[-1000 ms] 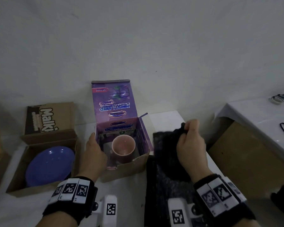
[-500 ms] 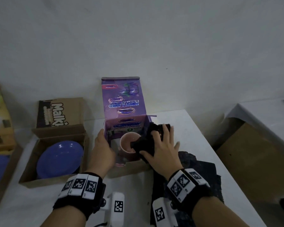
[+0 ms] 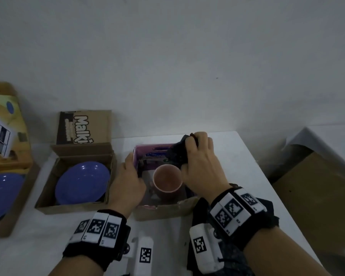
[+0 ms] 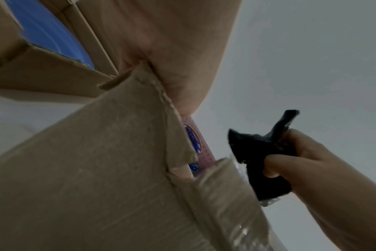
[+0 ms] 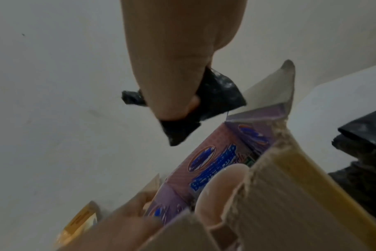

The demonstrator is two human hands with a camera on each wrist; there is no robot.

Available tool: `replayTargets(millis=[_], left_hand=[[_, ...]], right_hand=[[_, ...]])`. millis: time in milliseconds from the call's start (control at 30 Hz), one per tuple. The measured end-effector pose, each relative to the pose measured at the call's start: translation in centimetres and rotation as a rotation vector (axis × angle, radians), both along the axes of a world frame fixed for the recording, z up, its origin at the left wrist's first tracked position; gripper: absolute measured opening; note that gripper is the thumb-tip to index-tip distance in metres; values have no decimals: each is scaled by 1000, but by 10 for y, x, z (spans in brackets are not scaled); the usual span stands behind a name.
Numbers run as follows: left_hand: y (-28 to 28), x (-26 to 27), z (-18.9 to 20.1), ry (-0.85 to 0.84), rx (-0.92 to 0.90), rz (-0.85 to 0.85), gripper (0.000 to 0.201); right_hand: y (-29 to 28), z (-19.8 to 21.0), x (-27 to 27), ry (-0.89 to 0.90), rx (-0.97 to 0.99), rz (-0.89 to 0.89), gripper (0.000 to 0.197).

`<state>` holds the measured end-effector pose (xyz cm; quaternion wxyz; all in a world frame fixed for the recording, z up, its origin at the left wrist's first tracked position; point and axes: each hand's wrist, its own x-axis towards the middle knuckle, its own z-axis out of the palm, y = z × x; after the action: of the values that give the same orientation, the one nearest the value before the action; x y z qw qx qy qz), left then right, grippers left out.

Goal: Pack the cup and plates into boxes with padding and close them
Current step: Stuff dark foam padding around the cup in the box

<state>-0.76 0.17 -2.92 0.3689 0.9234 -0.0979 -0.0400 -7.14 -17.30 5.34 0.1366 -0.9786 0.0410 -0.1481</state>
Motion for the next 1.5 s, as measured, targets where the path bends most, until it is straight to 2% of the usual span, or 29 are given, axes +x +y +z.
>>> replayTargets(millis=[67,133,200,267,333,533,633,700,767,833,900,1033,1133,1200,1267,1333,1400,1500], left_hand=[[-2,5,0,-51,12,-3,73],[-4,9,1,-166,171,-65,78],[-7,11,-1,-284,321,-171,65],[-10,10,-1,-327,393,-262,41],[-10,9,-2,-302,452,-286,32],[-11,8,0,-266,443,-293,29],[-10,9,-2,-283,436,-296,29],[-9,9,-2,-272,434,-292,30],[-8,10,-3,-283,421,-288,28],[-9,11,-6,-312,387,-283,26],[-9,11,-8,-317,355,-276,25],[-10,12,-11,-327,359,-284,25],[-8,12,-13,-326,336,-277,29],[-7,12,-13,-320,289,-274,38],[-7,12,-12,-299,232,-253,49],[-8,12,-12,-267,196,-212,55],[-7,11,-13,-260,223,-198,55],[-6,11,-16,-324,302,-250,38]], right_hand=[[3,-12,-2,100,-46,76,40],[2,-15,-4,266,-141,180,34],[-2,-9,-6,415,-233,283,30],[-3,-1,-6,423,-365,315,26],[2,3,-4,434,-427,298,23],[19,-11,-2,809,-347,348,24],[15,-3,4,812,-208,324,25],[15,8,9,777,-214,259,24],[19,15,9,841,-225,234,28],[25,17,4,961,-126,196,35],[29,6,4,1036,-56,179,41],[35,-31,14,1187,-84,76,50],[33,-27,13,1134,-45,153,50],[27,-13,8,1010,-50,187,42],[13,-7,6,711,-124,120,30],[-4,-9,1,424,-125,-37,24],[-16,-17,-2,361,34,-159,31],[-28,-23,-4,409,411,-225,34]])
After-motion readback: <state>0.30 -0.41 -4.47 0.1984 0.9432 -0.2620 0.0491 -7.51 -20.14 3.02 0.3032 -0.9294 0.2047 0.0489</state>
